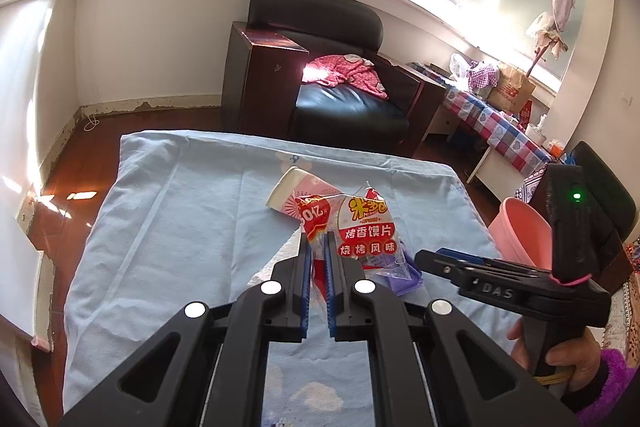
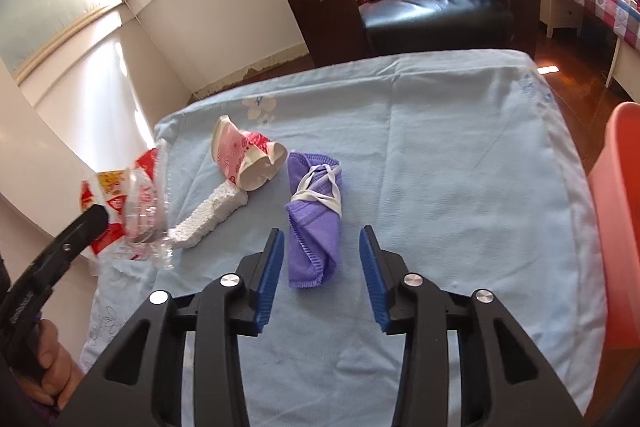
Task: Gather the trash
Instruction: 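Grasp the snack wrapper with the left tool while the right tool grasps the purple cloth, then carry the snack wrapper and purple cloth with both tools over the pink basin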
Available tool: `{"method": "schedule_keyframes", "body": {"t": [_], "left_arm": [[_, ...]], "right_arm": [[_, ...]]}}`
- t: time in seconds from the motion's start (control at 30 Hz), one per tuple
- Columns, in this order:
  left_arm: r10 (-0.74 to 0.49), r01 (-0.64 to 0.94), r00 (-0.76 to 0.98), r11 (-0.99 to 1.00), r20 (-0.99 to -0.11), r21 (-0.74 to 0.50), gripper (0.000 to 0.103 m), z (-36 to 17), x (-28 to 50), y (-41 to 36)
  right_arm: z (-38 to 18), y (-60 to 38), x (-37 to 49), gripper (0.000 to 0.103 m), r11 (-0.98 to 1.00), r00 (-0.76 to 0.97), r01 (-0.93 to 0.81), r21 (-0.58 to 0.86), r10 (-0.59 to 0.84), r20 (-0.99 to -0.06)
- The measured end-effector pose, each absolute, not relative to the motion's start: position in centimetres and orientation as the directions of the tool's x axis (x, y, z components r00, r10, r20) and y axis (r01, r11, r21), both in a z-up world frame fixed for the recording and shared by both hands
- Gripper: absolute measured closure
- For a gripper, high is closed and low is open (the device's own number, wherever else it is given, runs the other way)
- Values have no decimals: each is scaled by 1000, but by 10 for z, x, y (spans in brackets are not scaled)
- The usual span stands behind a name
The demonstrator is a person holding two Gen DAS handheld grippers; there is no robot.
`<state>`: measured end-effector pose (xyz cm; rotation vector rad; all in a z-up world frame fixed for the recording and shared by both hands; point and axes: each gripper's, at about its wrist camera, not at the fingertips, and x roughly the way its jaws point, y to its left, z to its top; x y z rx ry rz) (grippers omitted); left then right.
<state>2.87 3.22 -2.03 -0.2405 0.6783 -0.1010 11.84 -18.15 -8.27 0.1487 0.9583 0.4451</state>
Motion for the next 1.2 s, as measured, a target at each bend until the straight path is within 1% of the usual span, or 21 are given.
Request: {"method": "schedule_keyframes", "body": {"t": [0.1, 0.23, 0.27, 0.3, 0.47, 0.73, 0.97, 1.2], "left_arm": [[-168, 3, 773, 965, -612, -261, 97, -22, 29, 38], [-166, -6, 770, 964, -615, -267, 97, -25, 29, 43], [-166, -8, 769, 963, -618, -269, 97, -26, 29, 43], [-166, -10, 767, 963, -620, -270, 97, -27, 30, 44], [-166, -12, 764, 963, -624, -271, 97, -28, 33, 43], [-168, 2, 772, 965, -612, -262, 97, -23, 34, 33], [-201, 55, 786, 965, -584, -257, 97, -7, 38, 9], [-253, 130, 788, 960, -562, -249, 97, 9, 44, -28]], "right_arm": [[-92, -171, 125, 63, 911, 487, -303, 281, 402, -775], [-102, -164, 129, 63, 902, 457, -316, 296, 418, -785], [-102, -163, 128, 65, 902, 463, -323, 287, 415, -783], [-102, -163, 127, 71, 899, 457, -332, 285, 417, -785], [-93, -169, 117, 78, 904, 502, -339, 261, 408, -762], [-59, -199, 93, 78, 911, 601, -314, 265, 407, -688], [-34, -233, 75, 78, 933, 679, -265, 245, 361, -639], [-22, -276, 65, 78, 951, 733, -179, 253, 300, -610]]}}
